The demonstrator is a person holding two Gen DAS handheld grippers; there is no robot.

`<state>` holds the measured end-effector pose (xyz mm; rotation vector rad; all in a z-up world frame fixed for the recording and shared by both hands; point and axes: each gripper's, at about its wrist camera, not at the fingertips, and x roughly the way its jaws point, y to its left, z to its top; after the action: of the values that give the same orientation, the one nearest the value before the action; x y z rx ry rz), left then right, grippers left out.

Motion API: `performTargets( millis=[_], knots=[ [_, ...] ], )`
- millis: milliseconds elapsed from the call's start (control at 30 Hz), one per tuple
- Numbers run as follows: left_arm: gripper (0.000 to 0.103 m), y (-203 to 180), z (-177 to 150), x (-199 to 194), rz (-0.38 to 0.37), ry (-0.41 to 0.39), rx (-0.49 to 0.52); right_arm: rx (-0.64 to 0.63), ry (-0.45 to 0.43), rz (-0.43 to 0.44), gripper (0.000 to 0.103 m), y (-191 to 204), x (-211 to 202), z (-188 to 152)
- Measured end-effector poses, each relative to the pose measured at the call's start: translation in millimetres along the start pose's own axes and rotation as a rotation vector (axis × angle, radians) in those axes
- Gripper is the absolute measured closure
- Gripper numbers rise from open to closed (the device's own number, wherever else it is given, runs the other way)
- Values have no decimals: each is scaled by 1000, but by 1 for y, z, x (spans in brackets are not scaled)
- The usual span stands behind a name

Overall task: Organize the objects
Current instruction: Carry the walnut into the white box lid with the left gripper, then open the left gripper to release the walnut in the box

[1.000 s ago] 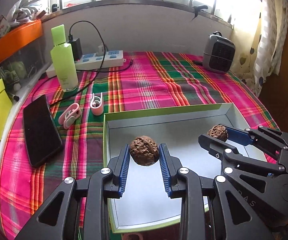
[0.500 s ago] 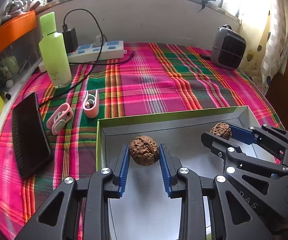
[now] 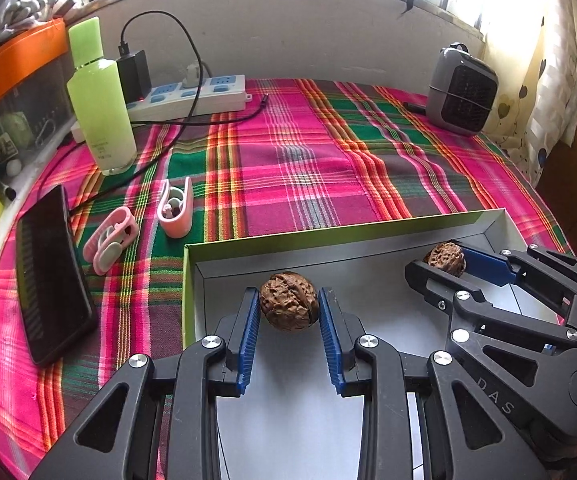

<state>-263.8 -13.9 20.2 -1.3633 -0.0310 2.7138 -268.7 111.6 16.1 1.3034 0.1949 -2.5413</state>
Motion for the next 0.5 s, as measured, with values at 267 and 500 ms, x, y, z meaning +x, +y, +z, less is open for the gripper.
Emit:
performTargets(
  millis=[267,500],
  knots=[
    [75,0,1,1,-4,1,2,-8,16,-9,69,0,5,0],
    [75,0,2,2,2,4,-2,-6,22,-19,69,0,5,0]
  ],
)
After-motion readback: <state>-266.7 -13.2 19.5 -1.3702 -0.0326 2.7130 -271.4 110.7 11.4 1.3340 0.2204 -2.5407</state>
